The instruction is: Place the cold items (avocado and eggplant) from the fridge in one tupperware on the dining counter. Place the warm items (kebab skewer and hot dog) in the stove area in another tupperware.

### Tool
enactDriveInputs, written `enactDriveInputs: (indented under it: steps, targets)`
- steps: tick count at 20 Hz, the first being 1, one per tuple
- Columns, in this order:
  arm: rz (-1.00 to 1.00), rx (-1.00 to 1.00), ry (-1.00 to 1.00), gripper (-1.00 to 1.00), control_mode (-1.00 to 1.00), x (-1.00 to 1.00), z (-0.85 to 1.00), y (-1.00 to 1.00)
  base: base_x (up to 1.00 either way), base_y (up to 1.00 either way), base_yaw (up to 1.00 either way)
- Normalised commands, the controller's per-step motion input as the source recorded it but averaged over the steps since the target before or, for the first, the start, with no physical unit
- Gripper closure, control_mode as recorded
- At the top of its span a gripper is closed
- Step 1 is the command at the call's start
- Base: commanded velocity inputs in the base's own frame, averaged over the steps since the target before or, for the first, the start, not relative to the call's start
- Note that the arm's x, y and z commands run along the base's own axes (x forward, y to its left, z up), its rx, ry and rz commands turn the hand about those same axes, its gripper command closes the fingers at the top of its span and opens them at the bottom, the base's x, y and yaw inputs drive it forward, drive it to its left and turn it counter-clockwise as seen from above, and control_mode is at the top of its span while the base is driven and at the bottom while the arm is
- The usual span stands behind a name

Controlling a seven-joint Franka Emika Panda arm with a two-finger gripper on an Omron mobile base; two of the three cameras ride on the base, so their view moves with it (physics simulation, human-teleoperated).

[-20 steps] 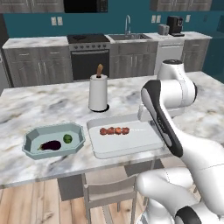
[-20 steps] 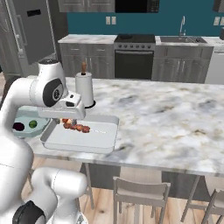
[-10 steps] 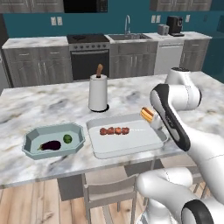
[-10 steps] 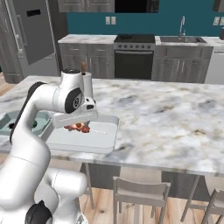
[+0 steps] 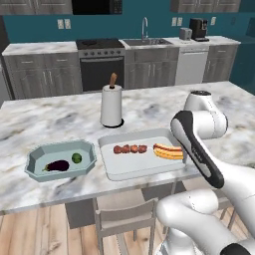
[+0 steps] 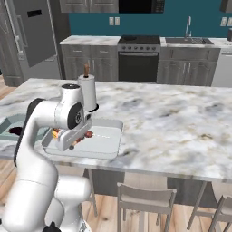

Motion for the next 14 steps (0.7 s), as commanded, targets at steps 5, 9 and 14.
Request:
enactDriveInputs:
  steps: [5,9,14]
  targets:
    - [0.49,-0.02,0.04,1.0,-1.0,0.2,-0.13,-0.01,0.0,0.0,0.0]
    - [0.05,-0.01,0.03,1.0,-1.0,0.71,0.0,0.0,0.0,0.0,0.0]
    - [-0.01,0.0,0.01,1.0,-1.0,0.94,-0.05,-0.04,0.0,0.0,0.0]
